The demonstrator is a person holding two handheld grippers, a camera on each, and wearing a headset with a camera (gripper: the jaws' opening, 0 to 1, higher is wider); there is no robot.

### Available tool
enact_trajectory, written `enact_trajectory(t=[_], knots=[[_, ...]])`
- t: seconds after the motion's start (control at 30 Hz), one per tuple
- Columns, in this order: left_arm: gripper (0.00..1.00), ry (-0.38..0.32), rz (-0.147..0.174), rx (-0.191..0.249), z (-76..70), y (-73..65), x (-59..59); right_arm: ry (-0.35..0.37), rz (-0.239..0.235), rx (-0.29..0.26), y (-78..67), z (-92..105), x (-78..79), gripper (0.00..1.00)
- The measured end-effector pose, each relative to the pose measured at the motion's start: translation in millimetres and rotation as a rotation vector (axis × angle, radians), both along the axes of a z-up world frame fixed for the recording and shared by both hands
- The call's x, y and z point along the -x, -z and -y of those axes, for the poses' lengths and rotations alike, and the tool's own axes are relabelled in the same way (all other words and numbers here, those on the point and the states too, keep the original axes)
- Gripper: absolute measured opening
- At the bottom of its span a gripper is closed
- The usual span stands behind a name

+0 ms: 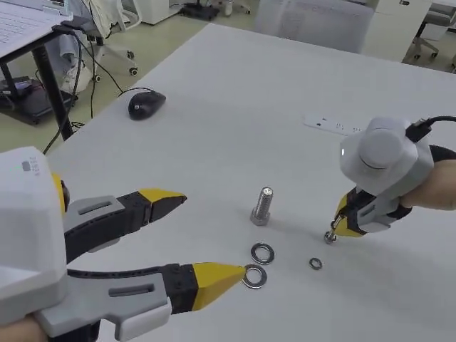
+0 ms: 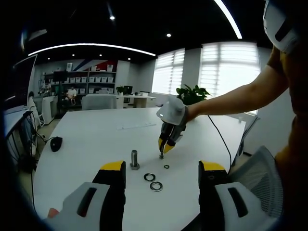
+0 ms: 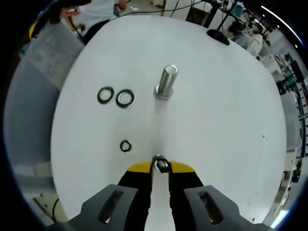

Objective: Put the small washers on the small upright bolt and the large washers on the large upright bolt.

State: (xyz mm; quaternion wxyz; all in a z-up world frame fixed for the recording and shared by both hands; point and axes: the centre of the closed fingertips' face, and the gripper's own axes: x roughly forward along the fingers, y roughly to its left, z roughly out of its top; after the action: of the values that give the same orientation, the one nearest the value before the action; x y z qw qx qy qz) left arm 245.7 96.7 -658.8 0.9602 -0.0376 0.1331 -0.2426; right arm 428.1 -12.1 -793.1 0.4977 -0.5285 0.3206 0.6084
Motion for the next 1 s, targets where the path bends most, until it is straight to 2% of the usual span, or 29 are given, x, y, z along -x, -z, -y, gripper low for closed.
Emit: enact_trajectory(t=[0.37, 0.8, 1.0], knots=[[0.6, -0.009, -0.007, 0.012, -2.4, 1.1, -0.7, 0.012, -0.02, 0.003, 16.8, -0.3, -3.2, 0.13], [0.6, -0.015, -0.005, 0.006, -3.9, -0.1, -2.0, 0.028, -0.025, -0.006, 19.4, 0.2, -3.6, 0.16], [0.6, -0.014, -0.005, 0.005, -2.8, -0.3, -0.7, 0.04, -0.013, -0.021, 13.8, 2.9, -4.9, 0.16]])
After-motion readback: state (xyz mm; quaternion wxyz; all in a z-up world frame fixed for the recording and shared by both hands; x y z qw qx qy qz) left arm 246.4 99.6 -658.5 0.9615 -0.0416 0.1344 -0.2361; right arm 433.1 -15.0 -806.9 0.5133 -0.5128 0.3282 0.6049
